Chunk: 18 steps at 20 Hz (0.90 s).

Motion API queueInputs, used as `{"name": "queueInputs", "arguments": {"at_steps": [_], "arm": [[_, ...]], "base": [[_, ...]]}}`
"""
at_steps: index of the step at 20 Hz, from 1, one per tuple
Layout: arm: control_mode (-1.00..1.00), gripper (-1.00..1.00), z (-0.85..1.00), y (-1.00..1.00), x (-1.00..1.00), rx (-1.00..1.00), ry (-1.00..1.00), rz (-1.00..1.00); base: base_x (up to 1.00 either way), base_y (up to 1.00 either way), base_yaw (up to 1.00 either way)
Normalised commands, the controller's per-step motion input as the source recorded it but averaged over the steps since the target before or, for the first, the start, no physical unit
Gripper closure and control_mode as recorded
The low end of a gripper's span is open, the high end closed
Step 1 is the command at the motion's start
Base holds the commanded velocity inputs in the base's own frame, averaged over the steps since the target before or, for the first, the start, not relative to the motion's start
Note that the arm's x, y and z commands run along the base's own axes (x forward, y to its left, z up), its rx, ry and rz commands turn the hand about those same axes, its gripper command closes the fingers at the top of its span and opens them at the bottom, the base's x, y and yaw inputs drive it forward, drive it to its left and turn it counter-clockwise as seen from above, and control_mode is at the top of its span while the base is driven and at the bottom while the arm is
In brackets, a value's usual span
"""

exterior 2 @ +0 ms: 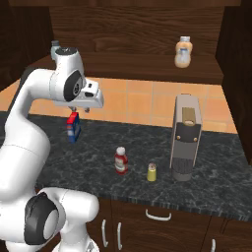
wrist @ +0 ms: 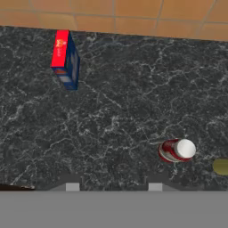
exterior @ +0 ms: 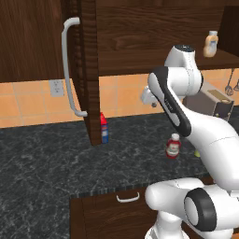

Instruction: Put the shaker and condiment bottle from the counter next to their counterparts in the cabinet.

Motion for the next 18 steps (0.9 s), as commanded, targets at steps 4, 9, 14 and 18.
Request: {"name": "queueInputs", "arguments": {"at_steps": [4, 9, 14, 18], "arm": [[-1.0, -1.0, -0.1, -0.01, 0.11, 0.0, -0.08, 0.01], [-1.0, -1.0, -0.17, -0.04, -0.06, 0.0, -0.11, -0.1], [-1.0, -1.0, -0.42, -0.19, -0.1, 0.02, 0.03, -0.36], [-1.0, -1.0, -0.38, -0.27, -0.09, 0.02, 0.02, -0.36]], "base": [[0.0, 0.0, 0.0], [0.0, 0.0, 0.0], [0.0, 0.0, 0.0], [0.0, 0.0, 0.0]]}}
